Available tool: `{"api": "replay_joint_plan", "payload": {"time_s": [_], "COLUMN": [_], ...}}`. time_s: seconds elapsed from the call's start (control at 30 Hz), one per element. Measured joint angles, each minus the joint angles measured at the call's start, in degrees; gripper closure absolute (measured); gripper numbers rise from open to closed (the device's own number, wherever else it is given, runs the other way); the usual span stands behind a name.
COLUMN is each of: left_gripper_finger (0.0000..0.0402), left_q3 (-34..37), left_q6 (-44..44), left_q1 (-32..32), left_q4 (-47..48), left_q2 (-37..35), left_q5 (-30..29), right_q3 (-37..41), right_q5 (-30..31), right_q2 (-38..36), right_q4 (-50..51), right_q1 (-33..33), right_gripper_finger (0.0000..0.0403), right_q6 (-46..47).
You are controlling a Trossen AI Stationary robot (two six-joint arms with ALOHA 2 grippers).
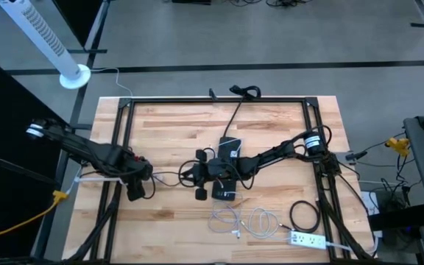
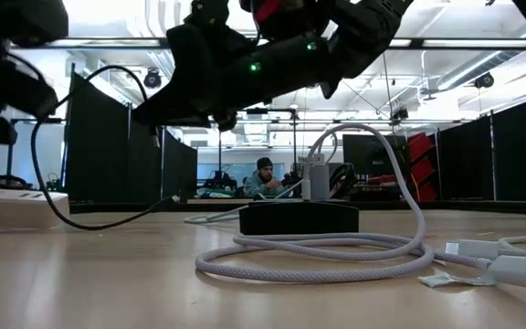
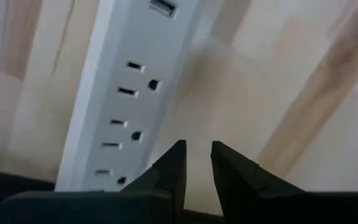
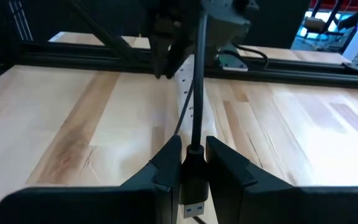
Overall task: Insert USB
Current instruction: Insert the top black charger cable into the left white outlet extension
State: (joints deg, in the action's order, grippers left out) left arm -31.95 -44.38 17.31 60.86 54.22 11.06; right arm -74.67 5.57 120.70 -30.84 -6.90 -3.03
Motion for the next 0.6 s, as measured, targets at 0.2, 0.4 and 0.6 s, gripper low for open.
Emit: {"api": "replay_joint_plan", "payload": {"time_s": [0.2,0.4,0.6], "left_gripper_finger": [0.0347,0.0376,0.0381], "left_q3": [-1.06,0.42,0.51], "left_q6": [1.4,5.84,9.77], "left_q1": [0.06,0.5,0.55], "left_q4": [2.2,1.16,-5.18], "left_q2": [0.98,6.03,9.63], "left_q5": [-6.02,-9.41,-17.33], "right_q3": [0.0,0.0,0.0], "right_q5": [0.01,-0.03,-0.05], "right_q2": [0.21,0.31,0.31], "right_q4": [-2.3,-4.23,-4.55], "right_q1": [0.0,0.0,0.0], "right_gripper_finger": [0.0356,0.0356,0.0356], "right_q6": [-2.66,-4.43,-4.5]}}
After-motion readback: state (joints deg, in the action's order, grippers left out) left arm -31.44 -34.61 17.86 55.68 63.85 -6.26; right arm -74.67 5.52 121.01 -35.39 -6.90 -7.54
